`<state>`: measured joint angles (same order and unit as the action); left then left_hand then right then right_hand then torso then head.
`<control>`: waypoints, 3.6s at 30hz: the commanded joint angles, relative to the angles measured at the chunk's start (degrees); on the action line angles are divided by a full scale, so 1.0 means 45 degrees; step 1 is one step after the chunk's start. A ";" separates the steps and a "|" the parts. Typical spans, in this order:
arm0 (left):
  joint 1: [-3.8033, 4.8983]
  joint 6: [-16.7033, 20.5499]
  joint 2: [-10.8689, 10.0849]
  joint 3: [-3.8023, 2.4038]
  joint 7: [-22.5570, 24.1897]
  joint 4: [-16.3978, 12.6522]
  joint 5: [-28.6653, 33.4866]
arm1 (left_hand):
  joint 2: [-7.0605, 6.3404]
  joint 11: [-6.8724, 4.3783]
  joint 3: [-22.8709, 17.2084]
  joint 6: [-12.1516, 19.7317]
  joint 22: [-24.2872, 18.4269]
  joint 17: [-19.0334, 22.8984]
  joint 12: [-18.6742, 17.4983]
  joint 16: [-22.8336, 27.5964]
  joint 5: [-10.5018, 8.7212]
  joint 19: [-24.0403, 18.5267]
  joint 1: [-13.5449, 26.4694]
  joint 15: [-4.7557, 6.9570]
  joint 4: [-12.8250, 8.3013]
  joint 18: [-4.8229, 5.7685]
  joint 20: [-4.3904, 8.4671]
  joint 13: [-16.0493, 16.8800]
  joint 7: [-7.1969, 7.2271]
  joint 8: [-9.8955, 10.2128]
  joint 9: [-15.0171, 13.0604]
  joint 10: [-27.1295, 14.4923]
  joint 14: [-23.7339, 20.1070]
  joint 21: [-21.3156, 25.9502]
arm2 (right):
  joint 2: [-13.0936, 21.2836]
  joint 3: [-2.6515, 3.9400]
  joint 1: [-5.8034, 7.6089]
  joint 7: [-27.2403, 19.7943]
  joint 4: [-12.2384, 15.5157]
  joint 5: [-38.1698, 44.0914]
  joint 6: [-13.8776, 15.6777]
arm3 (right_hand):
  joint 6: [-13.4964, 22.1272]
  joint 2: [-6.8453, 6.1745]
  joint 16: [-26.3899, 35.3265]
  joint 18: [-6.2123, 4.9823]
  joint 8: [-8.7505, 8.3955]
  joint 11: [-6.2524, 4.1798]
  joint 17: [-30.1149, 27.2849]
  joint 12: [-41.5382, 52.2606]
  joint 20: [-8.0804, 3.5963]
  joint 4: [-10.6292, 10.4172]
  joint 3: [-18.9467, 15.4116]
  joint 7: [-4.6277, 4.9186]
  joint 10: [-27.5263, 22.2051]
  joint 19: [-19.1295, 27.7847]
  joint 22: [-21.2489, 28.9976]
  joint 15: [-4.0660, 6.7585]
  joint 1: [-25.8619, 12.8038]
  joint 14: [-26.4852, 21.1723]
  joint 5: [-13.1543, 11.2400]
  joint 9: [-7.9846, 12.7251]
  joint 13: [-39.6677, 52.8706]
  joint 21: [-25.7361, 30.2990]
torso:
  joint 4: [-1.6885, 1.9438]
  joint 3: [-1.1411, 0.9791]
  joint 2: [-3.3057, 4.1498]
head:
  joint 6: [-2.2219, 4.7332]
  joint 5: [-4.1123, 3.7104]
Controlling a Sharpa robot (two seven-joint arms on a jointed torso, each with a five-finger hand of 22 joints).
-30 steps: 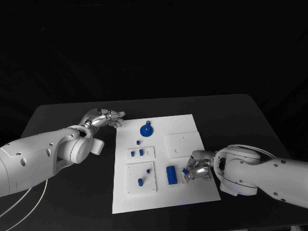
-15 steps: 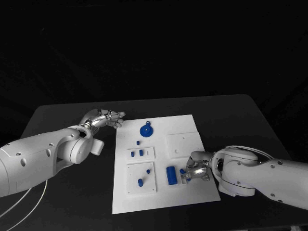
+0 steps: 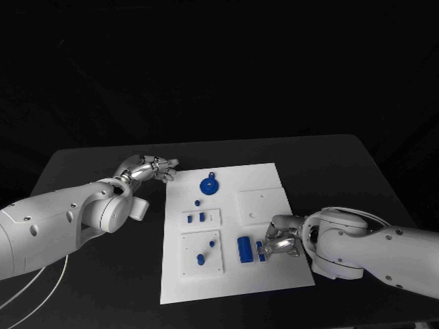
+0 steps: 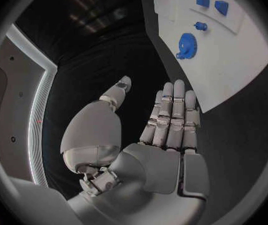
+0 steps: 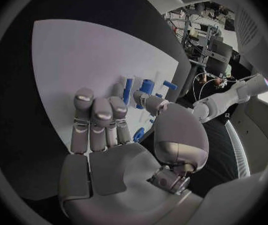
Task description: Assemble the parts on the task board
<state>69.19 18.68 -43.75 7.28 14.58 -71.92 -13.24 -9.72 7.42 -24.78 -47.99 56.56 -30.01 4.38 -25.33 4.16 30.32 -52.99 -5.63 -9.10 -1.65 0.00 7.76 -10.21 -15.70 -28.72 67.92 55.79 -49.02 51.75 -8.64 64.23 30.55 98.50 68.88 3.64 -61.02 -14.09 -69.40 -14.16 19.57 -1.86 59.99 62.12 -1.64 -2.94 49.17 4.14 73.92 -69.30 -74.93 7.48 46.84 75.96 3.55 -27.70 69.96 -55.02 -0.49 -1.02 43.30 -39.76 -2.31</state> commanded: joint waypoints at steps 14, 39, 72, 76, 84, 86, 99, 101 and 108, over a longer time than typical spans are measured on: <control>0.0007 -0.0145 -0.0001 -0.0007 0.0010 -0.0001 0.0057 | 0.0083 -0.0033 0.0095 0.0071 0.0016 -0.0022 -0.0029 0.0072 0.0058 -0.0001 0.0039 -0.0017 0.0003 -0.0184 0.0000 -0.0014 0.0034 -0.0029 0.0017 -0.0063 0.0069 0.0062 | 0.0270 -0.0025 -0.0051 -0.0512 -0.0114 0.0128 -0.0093 | -0.0049 -0.0366 0.0068 -0.0186 -0.0054 -0.0037 -0.0014 -0.0008 -0.0105 0.0706 -0.0546 0.0048 -0.0079 0.0021 -0.0143 0.0072 0.0471 -0.0019 -0.0114 0.0001 -0.0047 0.0001 | -0.0003 -0.0004 -0.0004 | 0.0015 0.0014; 0.0138 -0.0212 0.0315 -0.0027 0.0468 0.0927 0.1087 | 0.0220 -0.0075 0.0065 -0.0044 0.0036 -0.0064 0.0017 0.0321 0.0070 -0.0102 -0.0116 -0.0100 -0.0158 -0.0165 -0.0064 -0.0006 0.0068 -0.0100 0.0028 0.0038 -0.0096 0.0164 | -0.0676 0.0261 0.1228 -0.8738 -0.4740 -0.8952 0.2578 | 0.1814 0.0793 0.1107 -0.0098 -0.0617 0.0527 -0.0308 -0.0901 0.0115 0.3161 -0.5085 0.0626 -0.2175 0.1668 0.0091 -0.0408 0.0720 -0.1468 0.2407 -0.0073 -0.0455 0.1198 | 0.0050 -0.0015 -0.0764 | 0.1373 0.0150; 0.0418 -0.0706 0.2861 -0.0093 0.1215 0.4764 0.2939 | 0.2160 -0.1649 0.5507 1.0665 -1.2568 0.6668 -0.0974 0.5628 -0.0925 -0.6738 1.1777 0.1251 0.2022 0.0367 0.0000 -0.1724 0.2270 0.3490 0.6383 -1.5094 -1.2398 1.0894 | -0.5016 0.2240 0.0067 -1.0117 -1.1849 -1.2586 0.0897 | 1.3561 0.3132 1.5423 0.3148 -0.4350 0.0413 -1.3331 -1.3804 0.0364 0.0652 -1.0927 -0.0921 -1.6426 1.5399 1.6651 -0.1662 -1.0408 -1.6880 -0.0788 0.6154 -1.5546 1.2226 | 0.0122 -0.0101 -0.1510 | 0.3729 0.0673; 0.0294 -0.0380 0.2703 -0.0171 0.1325 0.4314 0.2939 | 0.2160 -0.1649 0.5507 1.0665 -1.2568 0.6668 -0.0974 0.5628 -0.0925 -0.6738 1.1777 0.1251 0.2022 0.0367 0.0000 -0.1724 0.2270 0.3490 0.6383 -1.5094 -1.2398 1.0894 | -0.4860 0.2226 0.0023 -1.0266 -1.1398 -1.2709 0.1263 | 1.3561 0.3132 1.5423 0.3148 -0.4350 0.0413 -1.3331 -1.3804 0.0364 0.0652 -1.0927 -0.0921 -1.6426 1.5399 1.6651 -0.1662 -1.0408 -1.6880 -0.0788 0.6154 -1.5546 1.2226 | 0.0121 -0.0072 -0.1615 | 0.3503 0.0658; -0.0387 0.1405 0.1842 -0.0599 0.1933 0.1852 0.2940 | 0.2160 -0.1649 0.5507 1.0665 -1.2568 0.6668 -0.0974 0.5628 -0.0925 -0.6738 1.1777 0.1251 0.2022 0.0367 0.0000 -0.1724 0.2270 0.3490 0.6383 -1.5094 -1.2398 1.0894 | -0.4007 0.2147 -0.0217 -1.1081 -0.8936 -1.3382 0.3267 | 1.3561 0.3132 1.5423 0.3148 -0.4350 0.0413 -1.3331 -1.3804 0.0364 0.0652 -1.0927 -0.0921 -1.6426 1.5399 1.6651 -0.1662 -1.0408 -1.6880 -0.0788 0.6154 -1.5546 1.2226 | 0.0115 0.0085 -0.2183 | 0.2288 0.0582; -0.0606 0.1980 0.1565 -0.0737 0.2129 0.1060 0.2941 | 0.2160 -0.1649 0.5507 1.0665 -1.2568 0.6668 -0.0974 0.5628 -0.0925 -0.6738 1.1777 0.1251 0.2022 0.0367 0.0000 -0.1724 0.2270 0.3490 0.6383 -1.5094 -1.2398 1.0894 | -0.3732 0.2121 -0.0294 -1.1343 -0.8145 -1.3599 0.3911 | 1.3561 0.3132 1.5423 0.3148 -0.4350 0.0413 -1.3331 -1.3804 0.0364 0.0652 -1.0927 -0.0921 -1.6426 1.5399 1.6651 -0.1662 -1.0408 -1.6880 -0.0788 0.6154 -1.5546 1.2226 | 0.0114 0.0124 -0.2325 | 0.1984 0.0563; -0.1823 0.5172 0.0024 -0.1502 0.3216 -0.3342 0.2942 | 0.2160 -0.1649 0.5507 1.0665 -1.2568 0.6668 -0.0974 0.5628 -0.0925 -0.6738 1.1777 0.1251 0.2022 0.0367 0.0000 -0.1724 0.2270 0.3490 0.6383 -1.5094 -1.2398 1.0894 | -0.2023 0.1963 -0.0775 -1.2975 -0.3212 -1.4948 0.7925 | 1.3561 0.3132 1.5423 0.3148 -0.4350 0.0413 -1.3331 -1.3804 0.0364 0.0652 -1.0927 -0.0921 -1.6426 1.5399 1.6651 -0.1662 -1.0408 -1.6880 -0.0788 0.6154 -1.5546 1.2226 | 0.0110 0.0226 -0.2693 | 0.1196 0.0514; -0.1911 0.5402 -0.0086 -0.1558 0.3294 -0.3659 0.2943 | 0.2160 -0.1649 0.5507 1.0665 -1.2568 0.6668 -0.0974 0.5628 -0.0925 -0.6738 1.1777 0.1251 0.2022 0.0367 0.0000 -0.1724 0.2270 0.3490 0.6383 -1.5094 -1.2398 1.0894 | -0.1862 0.1948 -0.0821 -1.3130 -0.2745 -1.5075 0.8305 | 1.3561 0.3132 1.5423 0.3148 -0.4350 0.0413 -1.3331 -1.3804 0.0364 0.0652 -1.0927 -0.0921 -1.6426 1.5399 1.6651 -0.1662 -1.0408 -1.6880 -0.0788 0.6154 -1.5546 1.2226 | 0.0110 0.0226 -0.2693 | 0.1196 0.0514; -0.2007 0.5654 -0.0208 -0.1618 0.3380 -0.4007 0.2943 | 0.2160 -0.1649 0.5507 1.0665 -1.2568 0.6668 -0.0974 0.5628 -0.0925 -0.6738 1.1777 0.1251 0.2022 0.0367 0.0000 -0.1724 0.2270 0.3490 0.6383 -1.5094 -1.2398 1.0894 | -0.1571 0.1921 -0.0903 -1.3408 -0.1905 -1.5305 0.8988 | 1.3561 0.3132 1.5423 0.3148 -0.4350 0.0413 -1.3331 -1.3804 0.0364 0.0652 -1.0927 -0.0921 -1.6426 1.5399 1.6651 -0.1662 -1.0408 -1.6880 -0.0788 0.6154 -1.5546 1.2226 | 0.0110 0.0226 -0.2693 | 0.1196 0.0514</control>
<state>60.15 41.38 -44.70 0.07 27.65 -89.74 0.05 0.02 0.00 -0.18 -0.29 0.05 -0.05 0.39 -0.20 0.20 0.21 -0.42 -0.01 0.02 -0.46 0.01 0.05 0.02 -0.18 -0.05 0.30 0.20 -0.20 44.60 0.00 60.23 -26.89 89.59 1.57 40.42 -0.26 0.00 -0.20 -0.37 0.20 0.00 0.05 0.20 -0.01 0.00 0.26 0.00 0.21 -0.28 -0.05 -0.02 0.33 0.27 0.21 -0.05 0.05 -0.20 0.00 -0.02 31.22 -34.37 0.00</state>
